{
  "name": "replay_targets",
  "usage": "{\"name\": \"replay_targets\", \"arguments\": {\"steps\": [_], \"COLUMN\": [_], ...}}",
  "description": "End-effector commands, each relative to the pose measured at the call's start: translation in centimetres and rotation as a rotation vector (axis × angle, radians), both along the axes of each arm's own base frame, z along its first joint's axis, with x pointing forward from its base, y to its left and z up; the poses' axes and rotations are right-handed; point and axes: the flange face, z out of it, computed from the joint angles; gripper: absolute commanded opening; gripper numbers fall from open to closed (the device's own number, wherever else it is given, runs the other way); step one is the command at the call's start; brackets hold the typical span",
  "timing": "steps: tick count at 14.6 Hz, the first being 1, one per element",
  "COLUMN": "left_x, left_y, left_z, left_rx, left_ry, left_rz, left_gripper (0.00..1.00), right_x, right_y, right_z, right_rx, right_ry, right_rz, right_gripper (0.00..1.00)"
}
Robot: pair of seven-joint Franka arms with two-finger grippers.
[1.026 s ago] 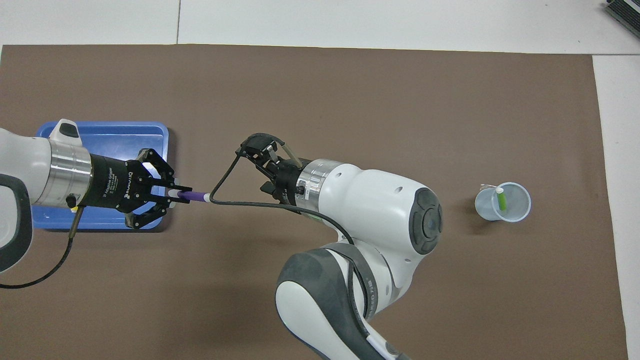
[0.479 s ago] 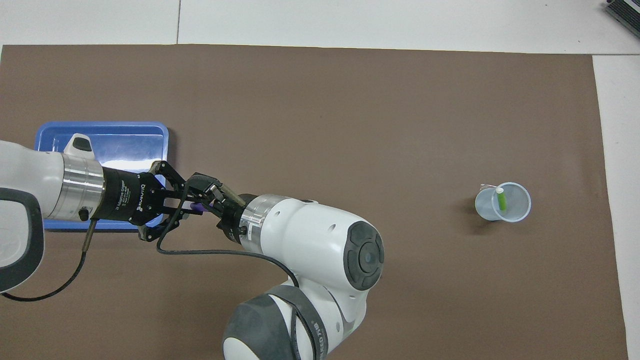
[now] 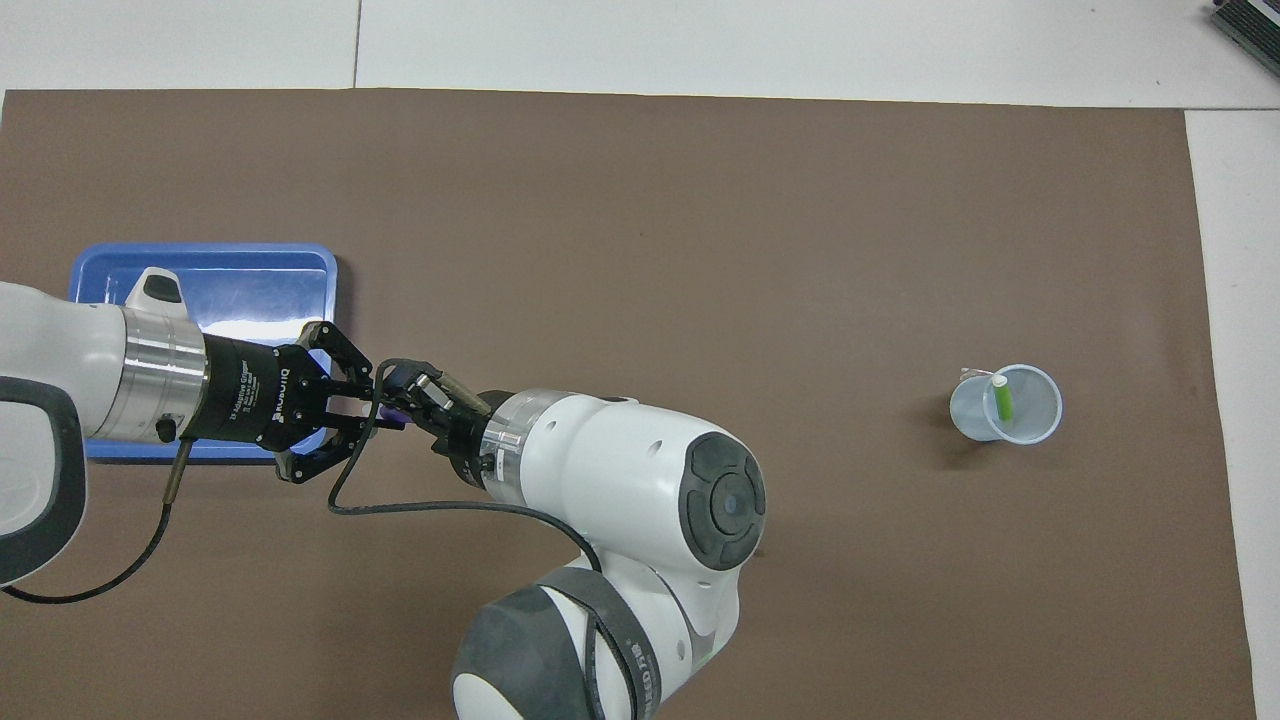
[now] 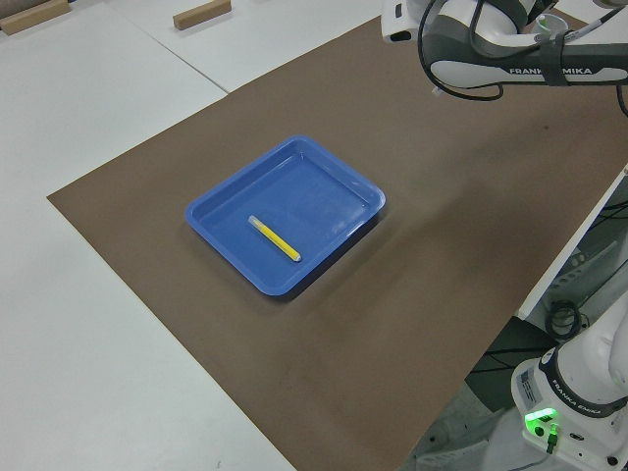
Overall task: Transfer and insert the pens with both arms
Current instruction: 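Close the right gripper on the purple pen's free end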
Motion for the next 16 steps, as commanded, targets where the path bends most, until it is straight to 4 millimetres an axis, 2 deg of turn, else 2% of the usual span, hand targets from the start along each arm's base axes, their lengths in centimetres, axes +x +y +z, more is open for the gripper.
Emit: {"name": "replay_targets", "arguments": {"steps": [1,3,5,9,16], "left_x": [-0.97,-0.97,-1.08,-1.12,-1.12], "left_y": [0.03,0.03,0.04,0.03,0.03], "left_z": [0.45,0.45,0.75,0.82,0.82], "left_rx": [-0.012,-0.012,-0.012,-0.013,-0.013], "left_ry": [-0.002,-0.002,-0.005,-0.005,-0.005], "left_rz": [0.025,0.025,0.028,0.029,0.029], "left_gripper": [0.0,0.0,0.0,0.0,0.0], "right_x": [-0.38,-0.43,-0.47,0.3,0.16], "right_y": [-0.92,-0.95,-1.11,-1.84,-1.65], "right_z": [1.76,1.95,1.58,1.46,1.6], "right_rx": [-0.017,-0.014,-0.021,-0.022,-0.014], "right_ry": [0.003,0.006,0.008,0.003,0.009], "right_rz": [0.034,0.03,0.032,0.017,0.006], "right_gripper": [0.65,0.62,0.51,0.5,0.5]}}
